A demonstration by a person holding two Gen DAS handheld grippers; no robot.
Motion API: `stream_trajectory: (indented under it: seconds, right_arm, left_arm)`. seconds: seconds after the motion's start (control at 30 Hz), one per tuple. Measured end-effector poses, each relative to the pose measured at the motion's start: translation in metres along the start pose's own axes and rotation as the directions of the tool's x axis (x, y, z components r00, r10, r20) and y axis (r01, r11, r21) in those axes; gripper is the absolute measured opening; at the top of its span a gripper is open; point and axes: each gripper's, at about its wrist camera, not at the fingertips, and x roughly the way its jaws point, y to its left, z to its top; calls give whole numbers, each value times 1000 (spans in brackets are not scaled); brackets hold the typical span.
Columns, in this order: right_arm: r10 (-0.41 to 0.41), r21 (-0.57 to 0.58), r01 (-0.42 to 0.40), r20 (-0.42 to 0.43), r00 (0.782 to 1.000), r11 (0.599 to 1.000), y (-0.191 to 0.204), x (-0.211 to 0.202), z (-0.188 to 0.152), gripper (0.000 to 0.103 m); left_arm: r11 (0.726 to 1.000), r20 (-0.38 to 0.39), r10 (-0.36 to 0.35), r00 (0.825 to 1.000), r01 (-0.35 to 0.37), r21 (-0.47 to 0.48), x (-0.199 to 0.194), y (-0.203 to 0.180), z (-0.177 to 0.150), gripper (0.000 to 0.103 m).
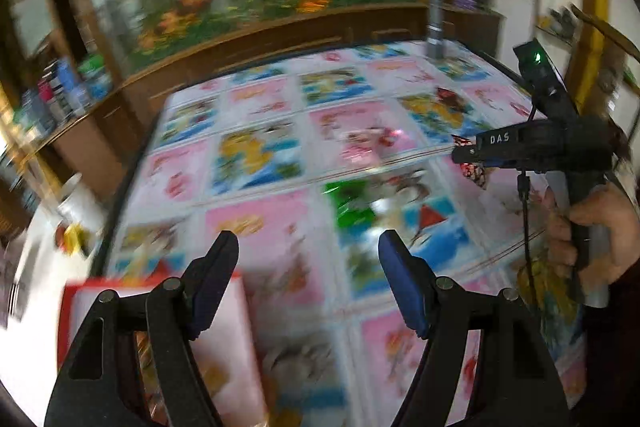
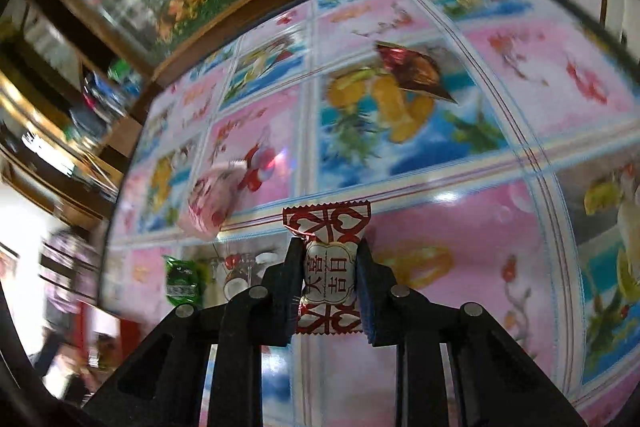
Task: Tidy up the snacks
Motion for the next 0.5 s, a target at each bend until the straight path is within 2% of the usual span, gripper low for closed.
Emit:
stream_trajectory:
  seconds: [0.07, 0.17, 0.23, 0.33, 0.5]
  right_arm:
    - [37, 42, -36, -13, 999, 998, -13, -2, 3, 25]
    - [54, 78, -53, -12, 998, 996, -23, -6, 6, 25]
    - [63, 76, -62, -13, 998, 995, -22, -7, 7, 25]
    - [87, 76, -85, -26, 996, 993, -20, -6, 7, 25]
    - [130, 124, -124, -38, 991, 985, -28, -6, 8, 25]
  left_arm:
    - [999, -40, -48, 998, 49, 22, 25, -6, 10, 72]
    - [993, -99, -96, 990, 89, -74, 58, 0, 19, 72]
    - [987, -114, -106, 988, 90, -136, 72, 2, 21, 72]
    - [986, -143, -75, 987, 51, -160, 90, -5, 23, 72]
    - [991, -194, -1, 981, -25, -133, 114, -21, 19, 73]
